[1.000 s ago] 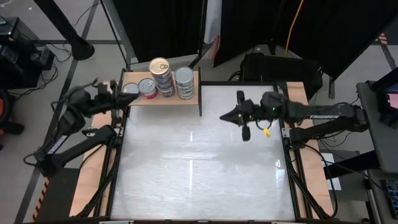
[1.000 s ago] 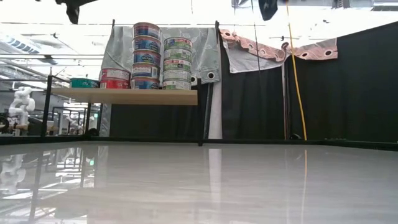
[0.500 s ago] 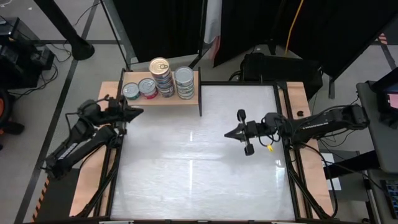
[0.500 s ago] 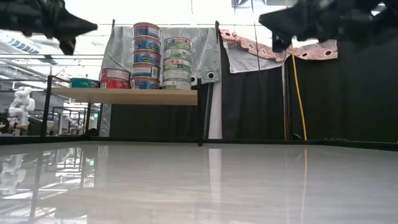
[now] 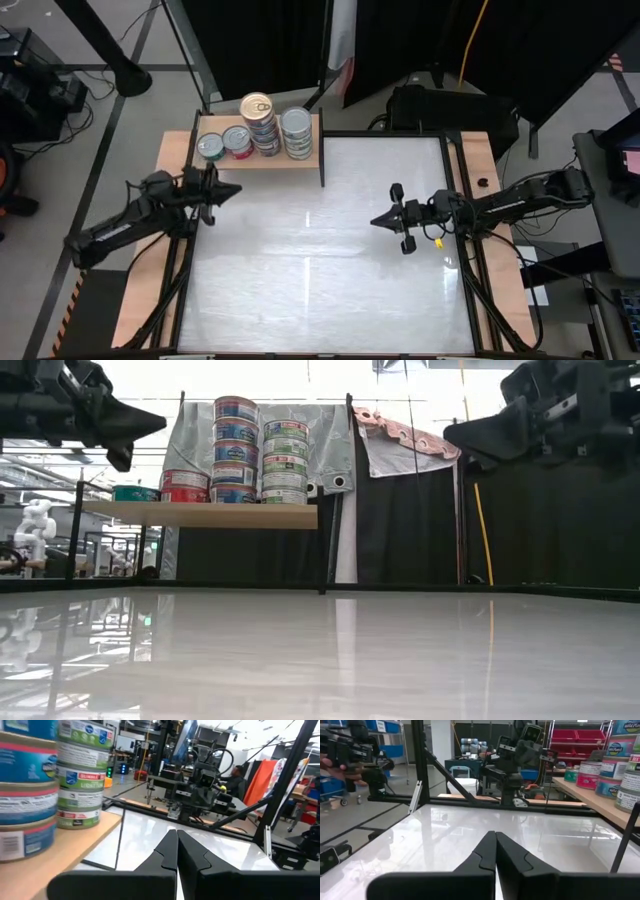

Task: Stack canned seafood by type on shelf
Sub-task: Return to Home Position

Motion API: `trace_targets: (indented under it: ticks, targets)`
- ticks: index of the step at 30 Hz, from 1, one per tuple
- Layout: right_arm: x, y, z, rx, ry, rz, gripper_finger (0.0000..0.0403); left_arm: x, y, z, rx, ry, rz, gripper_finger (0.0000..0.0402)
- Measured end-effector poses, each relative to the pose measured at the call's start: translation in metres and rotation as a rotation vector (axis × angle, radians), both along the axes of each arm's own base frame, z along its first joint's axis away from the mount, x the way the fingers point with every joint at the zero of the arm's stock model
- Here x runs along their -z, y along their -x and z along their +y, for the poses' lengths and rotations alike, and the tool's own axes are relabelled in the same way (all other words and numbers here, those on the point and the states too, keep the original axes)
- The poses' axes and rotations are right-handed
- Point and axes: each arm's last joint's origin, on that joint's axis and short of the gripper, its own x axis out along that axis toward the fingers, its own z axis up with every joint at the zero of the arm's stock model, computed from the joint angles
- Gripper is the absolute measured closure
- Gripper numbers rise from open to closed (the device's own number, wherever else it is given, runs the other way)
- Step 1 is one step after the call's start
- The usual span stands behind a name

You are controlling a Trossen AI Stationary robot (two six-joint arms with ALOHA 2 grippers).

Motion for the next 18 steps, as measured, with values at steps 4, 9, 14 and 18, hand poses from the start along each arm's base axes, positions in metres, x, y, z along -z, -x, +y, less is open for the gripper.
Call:
trace_targets:
  ticks: [4,9,14,18]
  targets:
    - [0.002,0.001,0.000,0.002,0.019,0.002,0.0402,0.012,-0.007,-0.004,-0.003,-0.001,-0.021,0.0402]
    - [0.001,0.001,-0.001,0.009,0.038,-0.006,0.0402,0.030,-0.015,-0.008,-0.003,-0.001,-0.042,0.0402]
    - [0.007,0.009,-0.002,0.030,-0.033,-0.034,0.0403,0.040,-0.018,-0.011,-0.006,-0.001,-0.013,0.0402]
    - [0.016,0.024,-0.003,0.042,-0.114,-0.091,0.0403,0.039,-0.019,-0.014,-0.011,-0.013,-0.023,0.0402]
